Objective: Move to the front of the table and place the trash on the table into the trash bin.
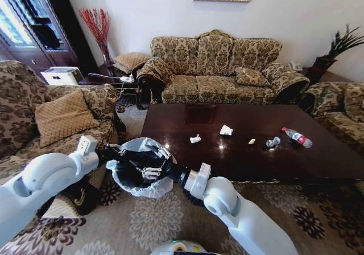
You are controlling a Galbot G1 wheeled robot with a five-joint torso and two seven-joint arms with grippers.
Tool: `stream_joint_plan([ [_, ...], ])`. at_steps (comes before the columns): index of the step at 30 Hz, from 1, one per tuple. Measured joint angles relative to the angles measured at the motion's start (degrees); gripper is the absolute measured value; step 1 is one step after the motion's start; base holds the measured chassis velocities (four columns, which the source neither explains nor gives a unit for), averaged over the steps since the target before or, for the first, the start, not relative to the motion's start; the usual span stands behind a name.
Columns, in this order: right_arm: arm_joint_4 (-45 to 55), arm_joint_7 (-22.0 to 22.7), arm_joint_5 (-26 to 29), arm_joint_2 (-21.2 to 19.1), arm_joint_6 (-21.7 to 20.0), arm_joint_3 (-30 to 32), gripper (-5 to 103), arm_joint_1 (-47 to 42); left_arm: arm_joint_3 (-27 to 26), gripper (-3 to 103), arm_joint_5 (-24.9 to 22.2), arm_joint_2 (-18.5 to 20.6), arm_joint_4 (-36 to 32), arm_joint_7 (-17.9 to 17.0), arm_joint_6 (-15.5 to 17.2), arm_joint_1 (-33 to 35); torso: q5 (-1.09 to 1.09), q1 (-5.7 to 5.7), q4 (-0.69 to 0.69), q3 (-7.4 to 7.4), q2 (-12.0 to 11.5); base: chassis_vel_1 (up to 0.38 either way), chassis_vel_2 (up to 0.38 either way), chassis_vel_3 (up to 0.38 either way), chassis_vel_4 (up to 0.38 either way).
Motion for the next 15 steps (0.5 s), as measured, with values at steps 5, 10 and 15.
stream_joint_plan([
  [5,-3.6,9.8,2.3,0.2,0.9,7.8,100,-3.4,0.0,0,0.0,0.0,0.0,0.0,0.0,0.0,0.00,0.00,0.00,0.00,0.0,0.000,0.000,0.000,0.000],
  [10,-8.0,12.4,2.6,0.5,1.8,10.5,100,-5.4,0.0,0,0.0,0.0,0.0,0.0,0.0,0.0,0.01,0.01,-0.02,0.00,0.0,0.000,0.000,0.000,0.000],
  [15,-9.9,12.5,1.9,1.0,2.5,10.8,100,-5.8,0.0,0,0.0,0.0,0.0,0.0,0.0,0.0,0.00,0.00,0.00,0.00,0.0,0.000,0.000,0.000,0.000],
])
